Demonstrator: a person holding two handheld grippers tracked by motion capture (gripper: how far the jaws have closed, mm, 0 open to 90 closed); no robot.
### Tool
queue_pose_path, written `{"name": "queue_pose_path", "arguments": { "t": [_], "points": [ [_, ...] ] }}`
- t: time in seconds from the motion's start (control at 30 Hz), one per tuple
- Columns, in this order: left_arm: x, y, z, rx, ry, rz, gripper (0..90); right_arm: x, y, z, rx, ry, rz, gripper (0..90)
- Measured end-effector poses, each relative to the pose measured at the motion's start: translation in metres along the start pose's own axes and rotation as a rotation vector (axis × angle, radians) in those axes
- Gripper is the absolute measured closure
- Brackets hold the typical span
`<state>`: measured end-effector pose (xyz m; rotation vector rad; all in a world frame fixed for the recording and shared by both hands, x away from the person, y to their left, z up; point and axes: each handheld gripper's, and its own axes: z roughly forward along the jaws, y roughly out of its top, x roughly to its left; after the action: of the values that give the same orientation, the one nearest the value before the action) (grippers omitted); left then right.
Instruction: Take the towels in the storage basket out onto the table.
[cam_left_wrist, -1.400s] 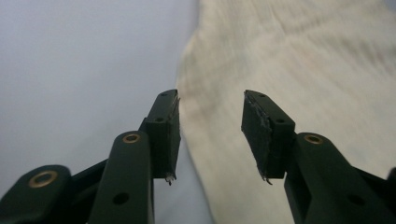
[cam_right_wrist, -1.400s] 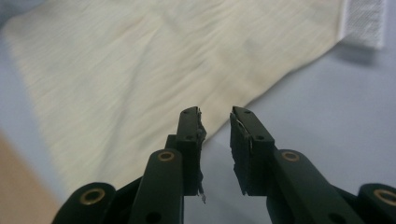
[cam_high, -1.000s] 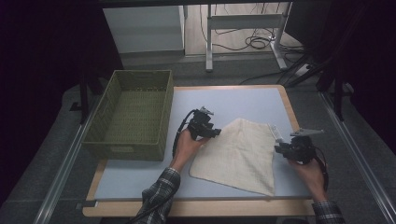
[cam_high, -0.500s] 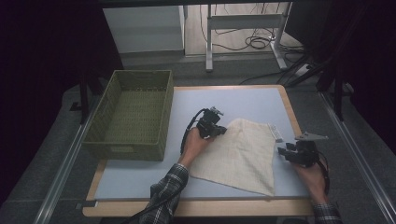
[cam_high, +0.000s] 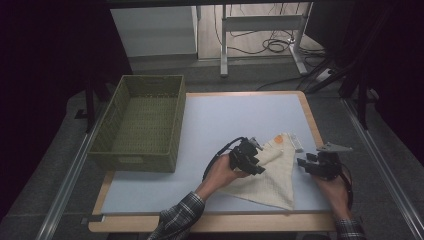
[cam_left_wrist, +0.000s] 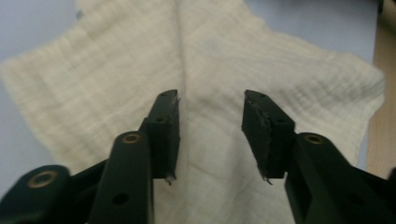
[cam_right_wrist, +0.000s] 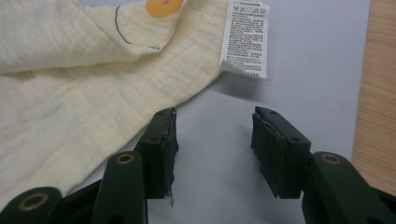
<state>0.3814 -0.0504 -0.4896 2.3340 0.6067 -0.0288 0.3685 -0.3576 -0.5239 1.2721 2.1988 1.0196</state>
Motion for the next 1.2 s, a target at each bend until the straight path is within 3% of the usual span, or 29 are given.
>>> {"name": "queue_pose_path", "arguments": {
  "t": [0.07,0.13,0.17,0.23,0.3,0.43,0.57,0.6,0.63,0.7,0.73,0.8,0.87,0.9,1.2],
  "points": [
    [0.007,0.003,-0.012,-0.051,0.026,-0.025,51.4,0.000,0.000,0.000,0.000,0.000,0.001,50.0],
    [0.013,0.006,-0.021,-0.071,0.071,-0.037,50.7,0.001,0.000,0.000,0.001,-0.001,0.000,49.6],
    [0.019,0.008,-0.024,-0.081,0.125,-0.034,50.7,0.001,0.000,0.000,0.001,-0.001,-0.002,49.6],
    [0.031,0.011,-0.026,-0.083,0.191,-0.052,52.8,0.001,0.000,0.000,0.002,-0.001,-0.002,49.1],
    [0.043,0.013,-0.021,-0.085,0.226,-0.074,55.1,0.001,0.000,0.000,0.003,-0.001,0.000,48.8],
    [0.062,0.014,0.001,-0.048,0.254,-0.098,58.2,0.001,0.000,0.000,0.003,-0.003,-0.005,48.4],
    [0.069,0.010,0.023,0.019,0.260,-0.104,55.8,0.001,0.000,0.000,0.002,-0.002,-0.007,48.1],
    [0.068,0.008,0.027,0.014,0.264,-0.105,57.8,0.002,0.000,0.000,0.002,-0.002,-0.008,48.0],
    [0.067,0.007,0.027,-0.006,0.228,-0.120,66.2,0.002,0.000,0.001,0.002,-0.005,-0.012,47.8],
    [0.064,0.006,0.027,0.000,0.198,-0.104,80.6,0.002,0.000,0.001,0.003,-0.006,-0.016,47.8],
    [0.062,0.008,0.027,0.014,0.215,-0.087,88.0,0.002,0.000,0.001,0.004,-0.007,-0.017,47.8],
    [0.061,0.011,0.022,0.009,0.264,-0.055,89.5,0.002,0.000,0.001,0.003,-0.006,-0.006,48.3],
    [0.064,0.013,0.012,-0.026,0.270,-0.072,89.6,0.001,0.001,0.001,0.005,0.000,0.009,48.5],
    [0.067,0.014,0.005,-0.047,0.292,-0.082,89.6,0.001,0.002,0.000,0.009,0.000,0.015,49.7],
    [0.103,0.016,-0.034,-0.078,0.458,-0.127,88.8,-0.009,0.025,0.004,0.015,-0.002,0.036,54.8]
  ]
}}
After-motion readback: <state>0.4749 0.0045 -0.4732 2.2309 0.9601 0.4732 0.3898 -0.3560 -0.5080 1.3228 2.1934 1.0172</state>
